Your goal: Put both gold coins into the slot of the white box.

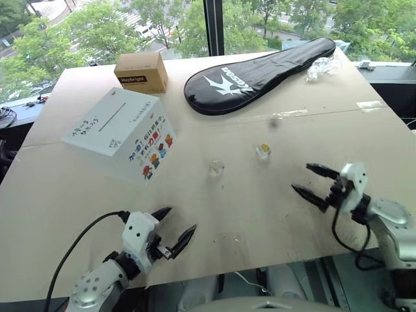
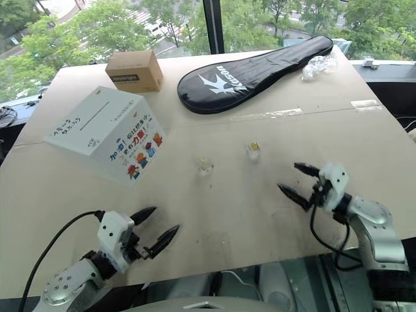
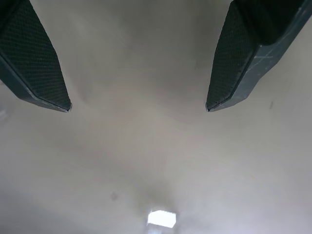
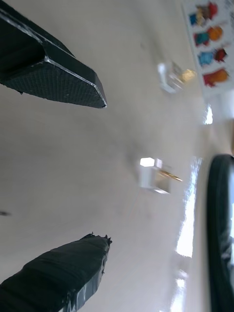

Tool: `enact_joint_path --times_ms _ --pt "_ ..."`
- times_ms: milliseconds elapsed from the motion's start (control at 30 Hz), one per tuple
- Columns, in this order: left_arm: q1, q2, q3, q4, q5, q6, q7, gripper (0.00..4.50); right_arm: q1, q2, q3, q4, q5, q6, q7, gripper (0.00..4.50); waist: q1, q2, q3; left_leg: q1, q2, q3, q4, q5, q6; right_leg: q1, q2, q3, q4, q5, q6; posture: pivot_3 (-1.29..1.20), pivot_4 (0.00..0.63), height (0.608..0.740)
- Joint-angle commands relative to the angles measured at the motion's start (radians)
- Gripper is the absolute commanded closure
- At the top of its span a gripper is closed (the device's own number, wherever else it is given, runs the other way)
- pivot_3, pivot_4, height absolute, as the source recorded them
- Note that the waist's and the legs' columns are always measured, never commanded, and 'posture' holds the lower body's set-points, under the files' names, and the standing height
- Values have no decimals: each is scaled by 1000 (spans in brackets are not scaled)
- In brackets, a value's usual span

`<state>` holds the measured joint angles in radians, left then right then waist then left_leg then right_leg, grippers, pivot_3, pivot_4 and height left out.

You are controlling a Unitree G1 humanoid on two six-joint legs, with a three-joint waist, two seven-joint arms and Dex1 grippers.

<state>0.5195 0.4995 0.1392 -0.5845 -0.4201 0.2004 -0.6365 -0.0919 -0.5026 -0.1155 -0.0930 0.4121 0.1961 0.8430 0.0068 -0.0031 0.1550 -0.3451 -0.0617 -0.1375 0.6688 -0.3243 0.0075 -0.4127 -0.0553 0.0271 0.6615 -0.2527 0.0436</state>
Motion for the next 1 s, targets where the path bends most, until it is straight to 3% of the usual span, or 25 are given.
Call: enact_joint_path --times_ms 33,200,400,533,567,633,1000 --pt "-72 25 16 -97 -112 81 -5 0 -87 43 63 -53 -60 72 -122 49 1 0 0 0 0 0 0 0 0 0 0 0 0 0 0 0 150 740" --pt "-189 54 -5 -155 -153 152 7 0 -202 152 120 -35 -120 199 -298 49 0 0 0 -1 0 0 0 0 0 -1 0 0 0 0 0 0 150 740" --pt "-226 69 2 -171 -161 181 8 0 -240 219 158 -19 -128 270 -346 49 -5 0 0 -1 -1 0 -1 0 0 -1 0 0 0 0 0 0 150 740" --pt "-220 72 -2 -170 -154 180 8 0 -253 229 165 -2 -135 289 -355 1261 -17 0 0 -1 -1 0 -1 0 0 -1 0 0 0 0 0 0 150 740" --pt "-219 70 -3 -169 -153 179 9 0 -256 234 165 3 -134 290 -356 1961 -19 0 0 -1 -1 0 -1 0 0 -1 0 0 0 0 0 0 150 740" --pt "-217 68 -6 -168 -151 178 9 0 -263 243 169 11 -130 289 -351 2808 -22 0 0 -1 -1 0 -1 0 0 -1 0 0 0 0 0 0 150 740" --pt "-197 65 -2 -154 -141 167 7 0 -288 275 187 38 -142 276 -353 2808 -21 0 0 -1 -1 0 -1 0 0 -2 0 0 0 0 0 0 150 740"
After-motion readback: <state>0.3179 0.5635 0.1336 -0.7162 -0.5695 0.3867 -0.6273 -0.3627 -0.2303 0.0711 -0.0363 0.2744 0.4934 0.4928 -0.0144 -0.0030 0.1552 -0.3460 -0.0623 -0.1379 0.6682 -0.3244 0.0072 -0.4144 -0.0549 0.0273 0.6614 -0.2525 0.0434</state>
